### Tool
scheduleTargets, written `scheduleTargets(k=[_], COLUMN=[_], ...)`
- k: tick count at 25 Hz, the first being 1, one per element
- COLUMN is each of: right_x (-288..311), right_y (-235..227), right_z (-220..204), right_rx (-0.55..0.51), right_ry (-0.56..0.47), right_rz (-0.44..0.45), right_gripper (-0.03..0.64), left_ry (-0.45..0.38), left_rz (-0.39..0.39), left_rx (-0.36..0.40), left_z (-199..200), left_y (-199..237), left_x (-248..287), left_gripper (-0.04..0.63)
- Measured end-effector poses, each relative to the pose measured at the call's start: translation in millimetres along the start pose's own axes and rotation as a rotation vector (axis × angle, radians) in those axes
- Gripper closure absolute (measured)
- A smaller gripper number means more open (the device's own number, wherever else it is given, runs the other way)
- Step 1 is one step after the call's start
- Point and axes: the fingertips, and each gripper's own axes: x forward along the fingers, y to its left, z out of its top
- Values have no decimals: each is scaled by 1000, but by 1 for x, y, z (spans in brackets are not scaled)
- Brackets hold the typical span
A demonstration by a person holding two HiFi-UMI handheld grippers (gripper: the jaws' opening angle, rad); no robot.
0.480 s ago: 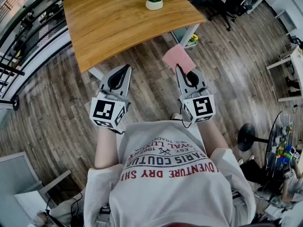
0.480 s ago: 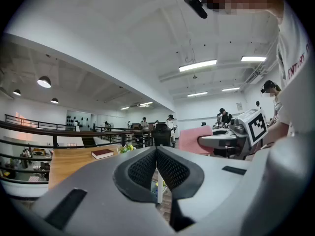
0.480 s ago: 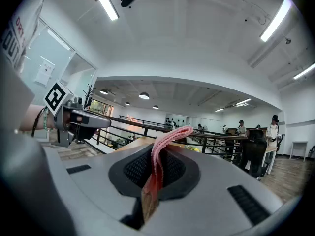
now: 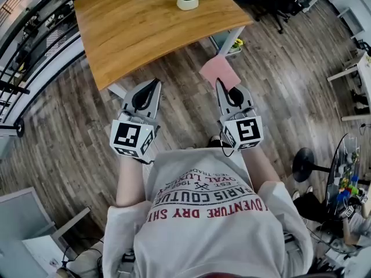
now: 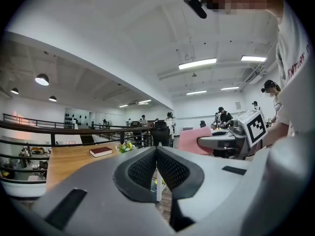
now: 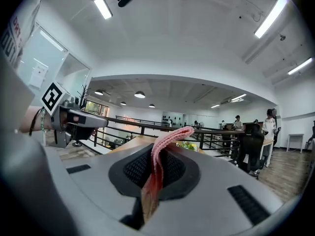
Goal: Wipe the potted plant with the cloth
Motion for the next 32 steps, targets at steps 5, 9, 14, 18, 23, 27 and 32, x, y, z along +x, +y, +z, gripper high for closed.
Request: scheduleTargets(k=[5, 9, 14, 18, 23, 27, 32], right_x=[9, 25, 59, 101, 165, 214, 268], right_y=[-17, -36, -75, -116, -179, -230, -279], right_z=[-9, -22, -33, -40, -43, -49, -65], right_rx=[5, 3, 10, 9, 1, -7, -4], right_ry=[16, 33, 29, 30, 52, 72, 120], right_rz=[-2, 16, 56, 114, 187, 246, 299], right_gripper=[581, 581, 581, 581, 581, 581, 581], left_ry=[19, 44, 55, 69, 92, 108, 147], left_rz=[3, 22, 82, 146, 216, 278, 334], left_rx=[-22, -37, -42, -44, -72, -106, -140], left_z=[-10, -26, -30, -30, -27, -31, -41], left_y=[2, 6, 19, 33, 53, 67, 82], left_x=[15, 34, 72, 118, 191, 249, 309], left_gripper=[578, 578, 578, 578, 578, 578, 578])
